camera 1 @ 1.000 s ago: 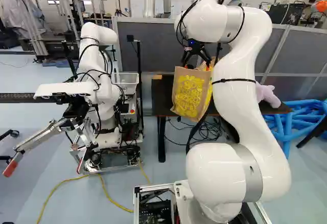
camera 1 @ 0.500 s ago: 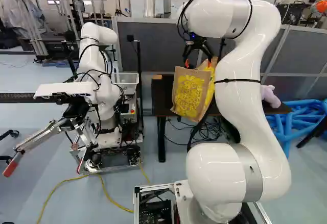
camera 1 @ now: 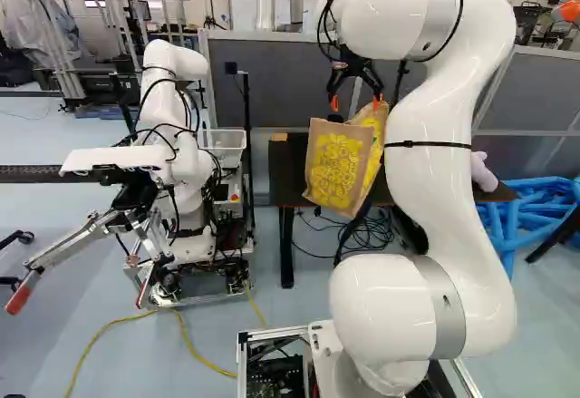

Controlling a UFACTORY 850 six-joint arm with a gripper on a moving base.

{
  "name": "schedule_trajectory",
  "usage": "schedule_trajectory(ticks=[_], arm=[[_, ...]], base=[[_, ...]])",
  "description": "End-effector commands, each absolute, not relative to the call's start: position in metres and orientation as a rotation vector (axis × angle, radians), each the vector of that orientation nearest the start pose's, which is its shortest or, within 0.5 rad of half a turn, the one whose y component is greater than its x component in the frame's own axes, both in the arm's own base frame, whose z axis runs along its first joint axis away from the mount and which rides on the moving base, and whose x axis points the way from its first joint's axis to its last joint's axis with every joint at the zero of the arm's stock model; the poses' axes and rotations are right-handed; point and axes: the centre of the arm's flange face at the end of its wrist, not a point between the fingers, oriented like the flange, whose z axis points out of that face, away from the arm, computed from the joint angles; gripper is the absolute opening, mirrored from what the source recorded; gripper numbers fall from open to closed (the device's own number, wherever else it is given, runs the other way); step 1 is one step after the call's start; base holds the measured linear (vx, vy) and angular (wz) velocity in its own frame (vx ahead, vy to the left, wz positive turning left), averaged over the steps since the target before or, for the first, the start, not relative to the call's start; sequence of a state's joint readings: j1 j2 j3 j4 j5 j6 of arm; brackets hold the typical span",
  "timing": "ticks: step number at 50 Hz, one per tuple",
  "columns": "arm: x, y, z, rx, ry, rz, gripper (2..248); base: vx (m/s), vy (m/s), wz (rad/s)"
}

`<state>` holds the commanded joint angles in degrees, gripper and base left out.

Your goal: Pick up the bag on the ground and place it on the table

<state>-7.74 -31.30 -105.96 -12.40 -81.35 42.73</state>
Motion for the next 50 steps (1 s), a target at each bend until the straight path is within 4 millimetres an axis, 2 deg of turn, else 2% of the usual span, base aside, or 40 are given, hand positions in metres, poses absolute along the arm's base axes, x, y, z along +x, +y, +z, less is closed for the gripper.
schedule_trajectory(ticks=[29, 50], arm=[[0.623, -0.104, 0.687, -3.035, 1.346, -0.185, 247], [0.622, -0.104, 0.691, -3.032, 1.345, -0.199, 247]], base=[[0.0, 0.0, 0.0], [0.0, 0.0, 0.0]])
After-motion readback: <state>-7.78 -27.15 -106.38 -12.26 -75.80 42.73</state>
